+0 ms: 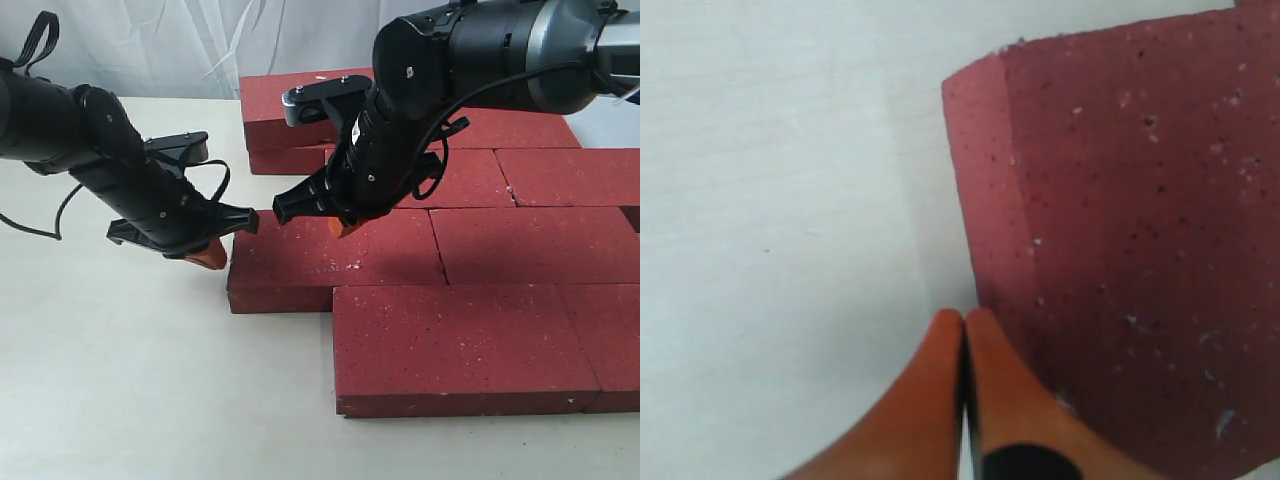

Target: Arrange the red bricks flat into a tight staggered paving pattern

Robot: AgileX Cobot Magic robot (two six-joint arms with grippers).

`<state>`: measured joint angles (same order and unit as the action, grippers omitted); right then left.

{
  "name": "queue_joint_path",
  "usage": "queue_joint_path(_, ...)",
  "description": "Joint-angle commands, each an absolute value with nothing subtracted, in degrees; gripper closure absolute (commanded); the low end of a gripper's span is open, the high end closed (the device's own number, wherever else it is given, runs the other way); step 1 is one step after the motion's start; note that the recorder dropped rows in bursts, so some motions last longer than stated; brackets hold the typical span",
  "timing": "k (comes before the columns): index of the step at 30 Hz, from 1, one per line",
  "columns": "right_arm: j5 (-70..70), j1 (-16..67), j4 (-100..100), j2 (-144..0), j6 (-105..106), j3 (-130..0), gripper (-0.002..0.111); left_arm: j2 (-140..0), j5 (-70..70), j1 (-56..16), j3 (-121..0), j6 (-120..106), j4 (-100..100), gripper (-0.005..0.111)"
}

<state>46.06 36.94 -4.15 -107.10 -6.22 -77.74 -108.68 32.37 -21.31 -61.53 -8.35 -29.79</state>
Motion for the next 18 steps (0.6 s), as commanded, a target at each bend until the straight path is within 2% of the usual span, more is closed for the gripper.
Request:
queue_joint_path(1, 45.6, 36.7, -4.1, -106.6, -6.1, -77.8, 0.109, -108.7, 32.1, -21.2, -61.7, -7.9, -27.4, 0.107)
queue_joint_path(8, 45.6, 36.7, -4.1, -106.6, -6.1, -77.8, 0.109, -107.8, 33.9, -21.0, -63.1, -7.9, -24.2, 0.107)
queue_joint_path(18, 44.9, 36.7, -4.1, -106.6, -6.1, -77.8, 0.109, -104.1, 34.4, -14.8, -64.1, -7.6, -24.4, 0.107)
